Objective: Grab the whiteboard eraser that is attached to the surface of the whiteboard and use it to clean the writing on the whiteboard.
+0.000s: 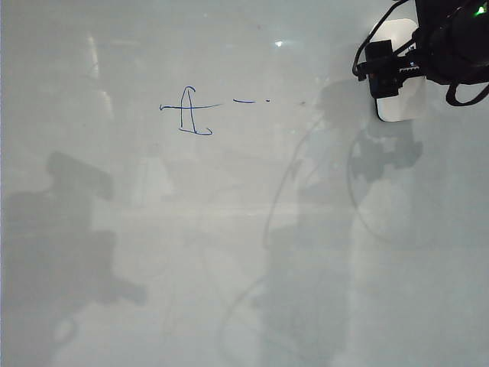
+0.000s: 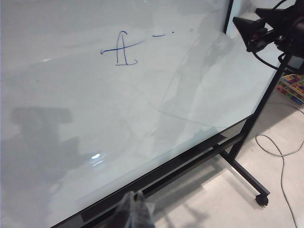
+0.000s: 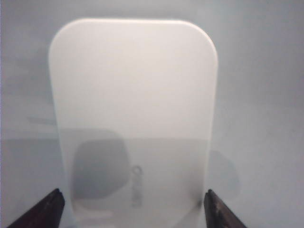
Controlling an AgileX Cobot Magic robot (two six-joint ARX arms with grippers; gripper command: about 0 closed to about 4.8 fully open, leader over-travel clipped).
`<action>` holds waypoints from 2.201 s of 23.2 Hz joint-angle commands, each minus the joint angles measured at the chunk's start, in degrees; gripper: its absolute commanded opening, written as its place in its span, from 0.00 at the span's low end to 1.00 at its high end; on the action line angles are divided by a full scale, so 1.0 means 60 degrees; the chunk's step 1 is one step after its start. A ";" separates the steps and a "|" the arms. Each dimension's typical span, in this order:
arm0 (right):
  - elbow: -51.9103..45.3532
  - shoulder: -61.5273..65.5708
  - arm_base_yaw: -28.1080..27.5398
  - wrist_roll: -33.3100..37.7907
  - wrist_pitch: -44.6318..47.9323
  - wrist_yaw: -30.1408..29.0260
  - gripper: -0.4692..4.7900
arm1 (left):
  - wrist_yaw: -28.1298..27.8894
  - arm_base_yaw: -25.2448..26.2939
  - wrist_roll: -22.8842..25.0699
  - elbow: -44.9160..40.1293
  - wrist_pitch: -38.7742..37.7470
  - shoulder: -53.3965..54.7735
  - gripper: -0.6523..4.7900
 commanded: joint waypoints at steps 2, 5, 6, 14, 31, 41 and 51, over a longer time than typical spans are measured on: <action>0.0331 0.0229 0.0007 -0.0062 0.0372 -0.0015 0.85 | 0.0007 0.0000 -0.0029 0.0022 -0.0033 -0.0007 0.11; 0.0372 0.0248 0.0007 -0.0120 0.0390 -0.0015 0.78 | 0.0007 0.0000 -0.0029 0.0022 -0.0029 -0.0007 0.11; 0.0372 0.0248 0.0004 -0.0124 0.0382 -0.0018 0.75 | 0.0007 0.0000 -0.0029 0.0022 -0.0025 -0.0007 0.11; 0.0372 0.0262 -0.0036 -0.0124 0.0390 -0.0051 0.72 | 0.0007 0.0000 -0.0029 0.0022 -0.0033 -0.0007 0.11; 0.0372 0.0291 0.0146 -0.0444 -0.0018 -0.0080 0.51 | 0.0004 0.0000 -0.0029 0.0022 -0.0069 -0.0007 0.11; 0.0372 -0.0357 0.2127 -0.4943 -0.0561 0.1140 0.51 | -0.0168 0.0000 0.0007 0.0022 -0.0135 -0.0007 0.11; 0.2014 0.0696 0.3865 -0.8714 -0.1027 0.0889 0.51 | -0.0739 0.0000 0.0040 0.0022 -0.0503 -0.0011 0.11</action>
